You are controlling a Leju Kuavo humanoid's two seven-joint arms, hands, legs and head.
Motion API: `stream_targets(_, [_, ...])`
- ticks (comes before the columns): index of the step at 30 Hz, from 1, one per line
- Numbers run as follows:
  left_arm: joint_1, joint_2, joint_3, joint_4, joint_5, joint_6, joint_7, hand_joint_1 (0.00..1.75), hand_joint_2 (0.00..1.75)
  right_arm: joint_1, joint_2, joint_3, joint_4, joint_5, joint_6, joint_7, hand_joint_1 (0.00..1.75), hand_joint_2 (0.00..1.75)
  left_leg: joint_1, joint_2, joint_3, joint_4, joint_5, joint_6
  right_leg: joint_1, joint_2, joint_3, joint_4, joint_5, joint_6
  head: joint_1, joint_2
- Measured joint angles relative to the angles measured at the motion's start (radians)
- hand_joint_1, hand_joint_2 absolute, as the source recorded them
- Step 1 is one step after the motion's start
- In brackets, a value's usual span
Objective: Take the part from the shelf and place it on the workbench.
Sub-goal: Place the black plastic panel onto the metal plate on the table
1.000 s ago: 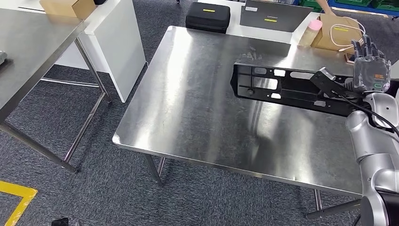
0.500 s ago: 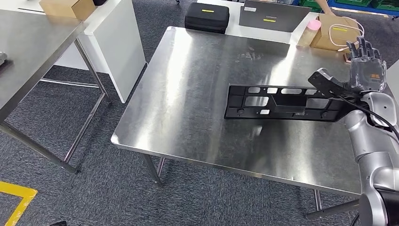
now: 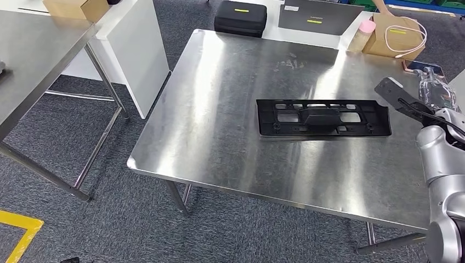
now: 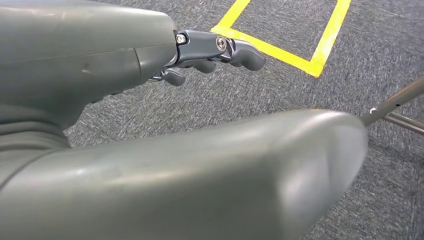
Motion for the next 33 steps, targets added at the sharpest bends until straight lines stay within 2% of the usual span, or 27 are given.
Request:
stream_targets(6, [0.001, 0.000, 0.001, 0.001, 0.000, -0.004, -0.008, 0.00, 0.00, -0.025, 0.005, -0.015, 0.000, -0.008, -0.140, -0.066, 0.00, 0.00, 0.001, 0.001, 0.001, -0.004, 0.000, 0.000, 0.001, 0.000, -0.002, 0.000, -0.001, -0.001, 0.000, 0.000])
stream_targets(14, [0.002, 0.000, 0.001, 0.005, 0.004, -0.029, 0.001, 0.00, 0.00, -0.059, 0.012, -0.014, 0.000, 0.007, -0.174, -0.077, 0.00, 0.00, 0.002, 0.001, 0.002, -0.004, 0.001, -0.001, 0.002, 0.000, -0.001, 0.000, -0.001, -0.001, 0.000, 0.000])
stream_targets(17, [0.002, 0.000, 0.001, 0.006, -0.008, -0.048, 0.036, 0.00, 0.00, -0.070, 0.016, -0.014, 0.000, 0.015, -0.188, -0.077, 0.00, 0.00, 0.001, 0.001, 0.003, -0.004, 0.001, -0.002, 0.002, 0.000, 0.000, 0.000, -0.001, -0.001, 0.000, 0.000])
stream_targets(20, [0.002, 0.000, 0.001, 0.007, -0.034, -0.074, 0.108, 0.00, 0.00, -0.077, 0.026, -0.013, 0.000, 0.020, -0.198, -0.069, 0.00, 0.00, -0.003, 0.001, 0.003, -0.001, -0.002, 0.002, -0.002, 0.000, 0.002, -0.002, 0.000, 0.000, 0.000, 0.000])
stream_targets(23, [0.002, 0.001, -0.001, 0.007, -0.070, -0.090, 0.138, 0.00, 0.00, -0.078, 0.032, -0.012, 0.000, 0.013, -0.204, -0.065, 0.00, 0.00, -0.007, 0.000, 0.005, 0.000, 0.000, 0.008, -0.006, 0.000, 0.004, -0.004, 0.003, 0.004, 0.000, 0.000])
stream_targets(25, [0.000, 0.001, -0.004, 0.007, -0.086, -0.091, 0.146, 0.00, 0.00, -0.076, 0.031, -0.013, 0.000, 0.005, -0.208, -0.069, 0.00, 0.00, -0.004, 0.000, 0.012, -0.010, 0.009, 0.017, -0.009, 0.000, 0.000, 0.002, -0.003, 0.007, -0.001, 0.000])
stream_targets(26, [-0.002, 0.001, -0.004, 0.007, -0.091, -0.090, 0.148, 0.00, 0.00, -0.075, 0.029, -0.014, 0.000, 0.001, -0.210, -0.071, 0.00, 0.00, -0.001, 0.001, 0.015, -0.016, 0.014, 0.022, -0.010, 0.001, -0.010, 0.024, -0.018, 0.005, 0.002, 0.000])
stream_targets(27, [-0.004, 0.001, -0.005, 0.007, -0.094, -0.089, 0.150, 0.00, 0.00, -0.073, 0.027, -0.014, 0.000, -0.002, -0.212, -0.074, 0.00, 0.00, 0.002, 0.003, 0.019, -0.021, 0.017, 0.026, -0.012, 0.002, -0.030, 0.070, -0.043, 0.001, 0.004, 0.000])
stream_targets(29, [-0.007, 0.001, -0.007, 0.007, -0.100, -0.088, 0.152, 0.00, 0.00, -0.068, 0.025, -0.015, 0.000, -0.006, -0.214, -0.077, 0.00, 0.00, 0.004, 0.003, 0.019, -0.022, 0.019, 0.028, -0.014, 0.006, -0.090, 0.211, -0.103, -0.004, 0.008, 0.000])
stream_targets(30, [-0.007, 0.001, -0.008, 0.007, -0.100, -0.088, 0.153, 0.00, 0.00, -0.063, 0.024, -0.016, 0.001, -0.008, -0.214, -0.077, 0.00, 0.00, 0.004, 0.003, 0.019, -0.021, 0.019, 0.028, -0.015, 0.008, -0.116, 0.273, -0.123, -0.001, 0.008, 0.000])
stream_targets(31, [-0.008, 0.000, -0.009, 0.007, -0.100, -0.088, 0.153, 0.00, 0.00, -0.059, 0.023, -0.016, 0.001, -0.008, -0.214, -0.077, 0.00, 0.00, 0.004, 0.003, 0.019, -0.021, 0.019, 0.028, -0.016, 0.009, -0.127, 0.303, -0.129, 0.005, 0.009, 0.000])
stream_targets(32, [-0.008, 0.000, -0.009, 0.007, -0.100, -0.088, 0.153, 0.00, 0.00, -0.055, 0.023, -0.016, 0.001, -0.008, -0.214, -0.077, 0.00, 0.00, 0.005, 0.003, 0.019, -0.021, 0.020, 0.027, -0.017, 0.010, -0.116, 0.289, -0.119, 0.015, 0.010, 0.000])
stream_targets(33, [-0.008, -0.001, -0.009, 0.007, -0.100, -0.088, 0.153, 0.00, 0.00, -0.052, 0.022, -0.016, 0.001, -0.008, -0.214, -0.077, 0.00, 0.00, 0.006, 0.002, 0.019, -0.020, 0.020, 0.024, -0.020, 0.010, -0.084, 0.234, -0.096, 0.025, 0.010, 0.000])
